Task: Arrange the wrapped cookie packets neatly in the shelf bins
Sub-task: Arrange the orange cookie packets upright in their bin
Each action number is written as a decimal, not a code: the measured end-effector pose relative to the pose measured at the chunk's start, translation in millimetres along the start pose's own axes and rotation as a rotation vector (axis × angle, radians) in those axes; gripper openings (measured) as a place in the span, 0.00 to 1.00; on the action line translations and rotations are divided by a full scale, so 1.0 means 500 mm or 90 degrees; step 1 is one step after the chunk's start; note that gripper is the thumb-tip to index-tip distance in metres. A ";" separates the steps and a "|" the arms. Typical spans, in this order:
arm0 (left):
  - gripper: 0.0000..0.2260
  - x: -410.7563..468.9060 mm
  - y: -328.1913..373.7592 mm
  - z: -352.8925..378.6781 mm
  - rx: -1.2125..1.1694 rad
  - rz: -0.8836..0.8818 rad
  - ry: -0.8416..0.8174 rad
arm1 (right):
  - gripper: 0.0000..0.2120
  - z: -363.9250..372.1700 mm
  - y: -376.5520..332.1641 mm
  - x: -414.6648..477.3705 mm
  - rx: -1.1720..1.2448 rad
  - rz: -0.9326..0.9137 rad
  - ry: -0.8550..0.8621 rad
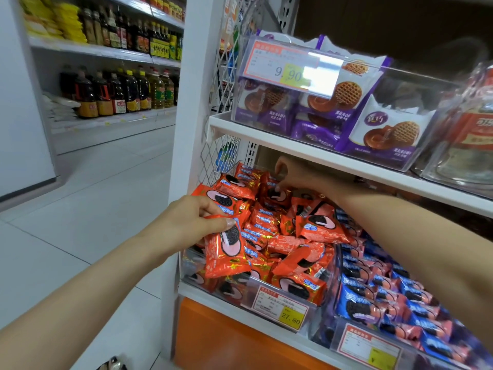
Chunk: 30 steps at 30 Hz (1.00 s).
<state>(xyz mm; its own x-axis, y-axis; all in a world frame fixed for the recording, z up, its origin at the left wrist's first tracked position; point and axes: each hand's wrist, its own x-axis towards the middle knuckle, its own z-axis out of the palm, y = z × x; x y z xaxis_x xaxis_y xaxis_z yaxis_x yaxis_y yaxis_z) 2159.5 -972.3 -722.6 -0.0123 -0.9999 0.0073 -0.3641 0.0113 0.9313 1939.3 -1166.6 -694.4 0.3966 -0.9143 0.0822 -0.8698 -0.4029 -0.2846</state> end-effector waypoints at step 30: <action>0.07 -0.014 -0.003 0.002 -0.014 -0.031 0.005 | 0.16 0.027 -0.137 -0.024 0.214 -0.069 -0.113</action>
<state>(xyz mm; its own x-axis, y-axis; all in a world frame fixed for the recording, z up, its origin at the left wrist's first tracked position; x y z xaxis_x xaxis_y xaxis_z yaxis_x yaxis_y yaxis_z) 2159.2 -965.4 -724.2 0.0115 -0.9993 -0.0351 -0.3432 -0.0369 0.9386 1998.3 -1127.6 -688.8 0.5507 -0.8342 -0.0288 -0.6871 -0.4334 -0.5832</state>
